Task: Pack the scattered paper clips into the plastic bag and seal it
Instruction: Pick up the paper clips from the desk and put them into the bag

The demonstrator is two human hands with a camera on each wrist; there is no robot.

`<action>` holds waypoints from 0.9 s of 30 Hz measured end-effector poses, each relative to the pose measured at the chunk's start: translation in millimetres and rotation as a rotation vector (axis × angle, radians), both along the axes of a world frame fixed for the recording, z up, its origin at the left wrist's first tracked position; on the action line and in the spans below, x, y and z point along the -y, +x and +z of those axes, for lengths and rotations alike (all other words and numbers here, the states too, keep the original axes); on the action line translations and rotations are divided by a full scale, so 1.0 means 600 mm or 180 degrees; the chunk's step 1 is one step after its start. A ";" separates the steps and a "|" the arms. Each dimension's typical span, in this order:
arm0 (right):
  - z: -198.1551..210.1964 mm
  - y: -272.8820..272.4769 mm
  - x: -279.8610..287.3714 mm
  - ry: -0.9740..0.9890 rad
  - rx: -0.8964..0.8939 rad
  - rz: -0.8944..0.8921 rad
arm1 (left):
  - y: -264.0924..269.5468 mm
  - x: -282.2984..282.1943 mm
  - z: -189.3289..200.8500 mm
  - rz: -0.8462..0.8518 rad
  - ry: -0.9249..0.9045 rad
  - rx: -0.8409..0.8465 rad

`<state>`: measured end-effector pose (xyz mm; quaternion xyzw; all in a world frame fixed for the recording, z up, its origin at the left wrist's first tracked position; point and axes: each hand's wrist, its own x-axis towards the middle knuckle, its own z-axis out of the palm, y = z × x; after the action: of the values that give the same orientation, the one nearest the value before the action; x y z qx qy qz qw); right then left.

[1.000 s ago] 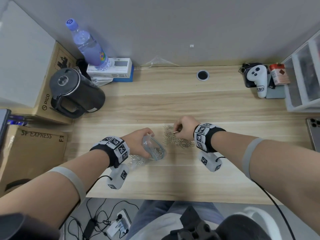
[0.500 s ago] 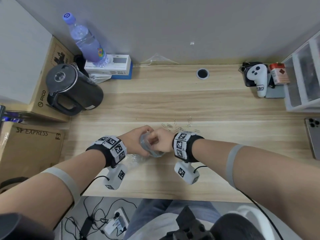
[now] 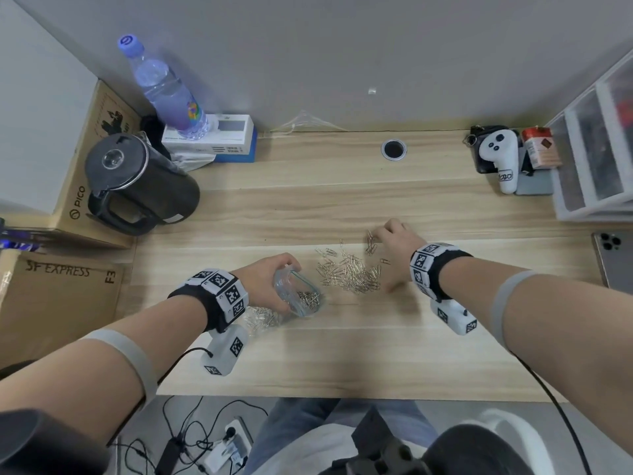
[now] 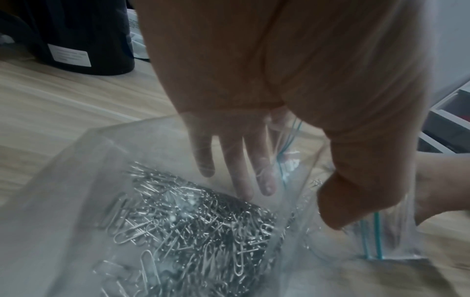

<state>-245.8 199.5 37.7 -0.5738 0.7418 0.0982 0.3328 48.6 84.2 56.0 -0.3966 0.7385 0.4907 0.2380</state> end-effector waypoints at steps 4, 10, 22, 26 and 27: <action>-0.021 0.017 -0.010 -0.0141 0.0254 -0.0014 | -0.004 0.000 -0.002 -0.0023 -0.0020 -0.0030; -0.031 0.051 -0.008 -0.0358 0.0885 -0.0147 | -0.007 -0.002 0.005 -0.0026 -0.0023 0.0061; -0.005 -0.023 -0.011 0.0088 0.0584 -0.0393 | -0.019 -0.013 0.033 -0.0076 -0.0061 0.0076; -0.011 0.002 -0.021 -0.0027 0.0667 -0.0566 | -0.019 -0.018 0.041 -0.0078 -0.0099 0.0079; -0.013 0.013 -0.018 -0.0106 0.0731 -0.0563 | -0.020 -0.018 0.042 -0.0086 -0.0114 0.0092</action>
<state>-238.2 210.6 30.0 -0.5192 0.7480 -0.0102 0.4133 36.6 95.2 81.4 -0.3978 0.7489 0.4683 0.2482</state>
